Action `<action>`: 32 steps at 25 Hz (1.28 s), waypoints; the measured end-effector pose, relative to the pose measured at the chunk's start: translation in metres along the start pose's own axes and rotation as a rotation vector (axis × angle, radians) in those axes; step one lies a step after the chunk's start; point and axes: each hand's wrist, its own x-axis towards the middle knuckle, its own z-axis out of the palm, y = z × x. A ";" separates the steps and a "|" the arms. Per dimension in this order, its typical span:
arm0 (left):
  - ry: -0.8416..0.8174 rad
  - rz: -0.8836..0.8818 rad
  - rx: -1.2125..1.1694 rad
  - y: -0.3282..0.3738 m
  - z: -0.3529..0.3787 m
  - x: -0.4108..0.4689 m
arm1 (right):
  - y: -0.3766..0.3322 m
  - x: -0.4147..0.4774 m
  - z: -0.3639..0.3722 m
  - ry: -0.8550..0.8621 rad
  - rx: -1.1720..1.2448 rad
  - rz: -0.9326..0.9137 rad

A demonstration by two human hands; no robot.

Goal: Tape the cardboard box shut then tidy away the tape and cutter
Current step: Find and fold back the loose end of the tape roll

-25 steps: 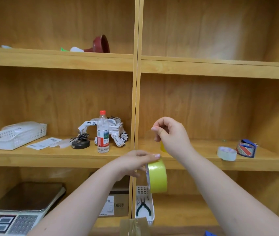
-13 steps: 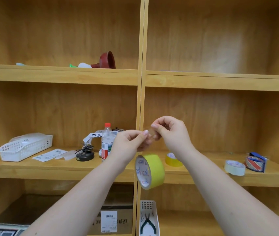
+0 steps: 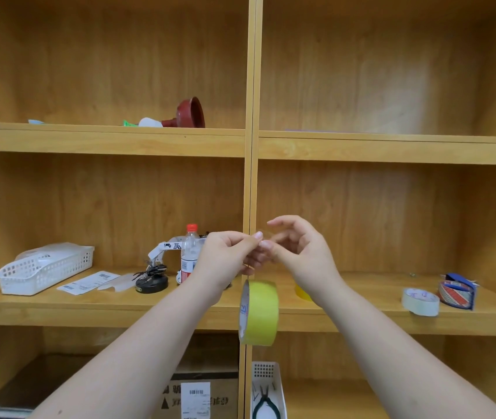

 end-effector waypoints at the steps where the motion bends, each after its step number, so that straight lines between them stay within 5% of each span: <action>1: -0.007 -0.007 0.006 0.000 0.000 0.000 | -0.001 0.001 0.001 0.028 -0.019 -0.015; 15: 0.006 -0.174 -0.157 0.003 0.023 -0.006 | 0.015 0.004 -0.019 -0.020 0.264 0.078; 24: -0.016 -0.189 -0.084 -0.002 0.022 -0.007 | 0.008 -0.003 -0.032 -0.096 0.091 0.151; 32: -0.019 -0.171 -0.073 -0.014 0.018 -0.009 | 0.013 -0.003 -0.026 0.011 -0.120 0.122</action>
